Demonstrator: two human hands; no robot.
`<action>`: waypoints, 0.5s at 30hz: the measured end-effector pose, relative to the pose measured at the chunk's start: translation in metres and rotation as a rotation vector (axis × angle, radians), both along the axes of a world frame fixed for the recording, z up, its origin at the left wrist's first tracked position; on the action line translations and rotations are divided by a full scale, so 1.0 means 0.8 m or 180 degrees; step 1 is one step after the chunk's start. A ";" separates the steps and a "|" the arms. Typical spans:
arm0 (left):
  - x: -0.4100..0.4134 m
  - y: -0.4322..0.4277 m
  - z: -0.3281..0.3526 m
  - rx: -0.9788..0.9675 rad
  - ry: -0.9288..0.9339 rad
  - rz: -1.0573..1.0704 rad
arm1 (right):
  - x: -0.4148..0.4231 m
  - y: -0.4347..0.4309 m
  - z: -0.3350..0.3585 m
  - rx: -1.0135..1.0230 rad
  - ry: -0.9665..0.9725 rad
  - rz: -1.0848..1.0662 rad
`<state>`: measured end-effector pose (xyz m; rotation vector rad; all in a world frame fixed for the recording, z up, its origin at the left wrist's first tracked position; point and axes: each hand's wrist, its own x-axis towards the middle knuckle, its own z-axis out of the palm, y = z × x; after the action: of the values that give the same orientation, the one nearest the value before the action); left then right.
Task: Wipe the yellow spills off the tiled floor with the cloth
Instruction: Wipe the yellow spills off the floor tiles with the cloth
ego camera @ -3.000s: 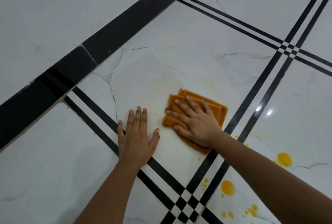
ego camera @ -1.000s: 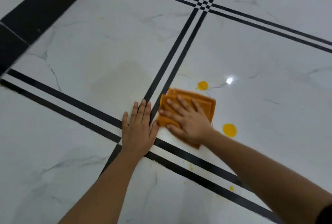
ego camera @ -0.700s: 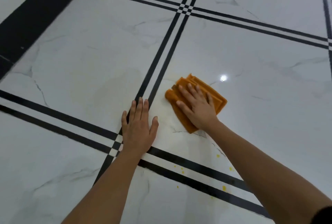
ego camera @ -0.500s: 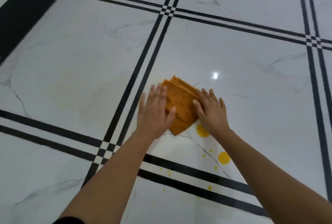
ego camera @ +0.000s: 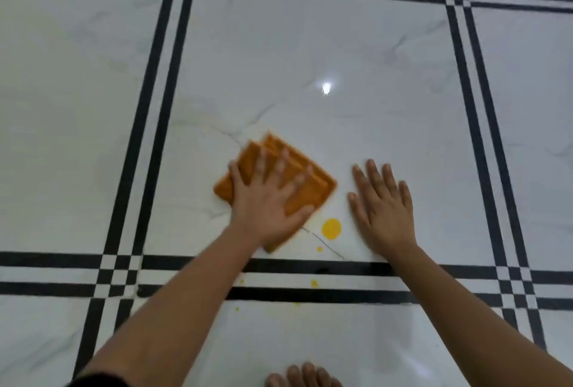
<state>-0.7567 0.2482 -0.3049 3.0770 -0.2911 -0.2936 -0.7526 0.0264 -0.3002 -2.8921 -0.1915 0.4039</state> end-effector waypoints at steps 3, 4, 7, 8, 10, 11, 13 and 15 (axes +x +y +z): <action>0.027 0.000 0.002 -0.0074 0.0004 0.1012 | -0.001 -0.001 -0.002 0.0056 -0.0048 -0.0030; 0.011 -0.015 0.005 -0.0151 0.0010 0.1035 | -0.001 -0.001 -0.002 0.0093 -0.0055 -0.0035; -0.083 -0.059 0.007 -0.0405 0.0013 -0.0109 | -0.002 -0.005 -0.001 0.0150 -0.0058 0.0052; -0.096 -0.058 0.006 -0.0362 -0.0029 -0.0389 | -0.002 -0.010 0.000 0.0163 -0.0045 0.0100; -0.066 -0.040 -0.004 -0.0222 -0.0186 -0.0516 | -0.002 -0.021 0.000 0.0164 -0.0030 0.0182; -0.046 -0.034 -0.004 -0.0193 -0.0218 -0.0151 | -0.005 -0.027 0.000 0.0136 0.0002 0.0230; -0.026 -0.034 0.000 -0.0117 0.0012 0.0625 | -0.009 -0.033 -0.001 0.0075 0.0016 0.0257; -0.058 -0.057 0.005 -0.0308 -0.0018 0.0534 | -0.016 -0.032 -0.001 0.0081 0.0004 0.0200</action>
<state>-0.8032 0.2022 -0.3006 2.9823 -0.0449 -0.2559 -0.7656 0.0004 -0.3010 -2.8665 -0.2856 0.4111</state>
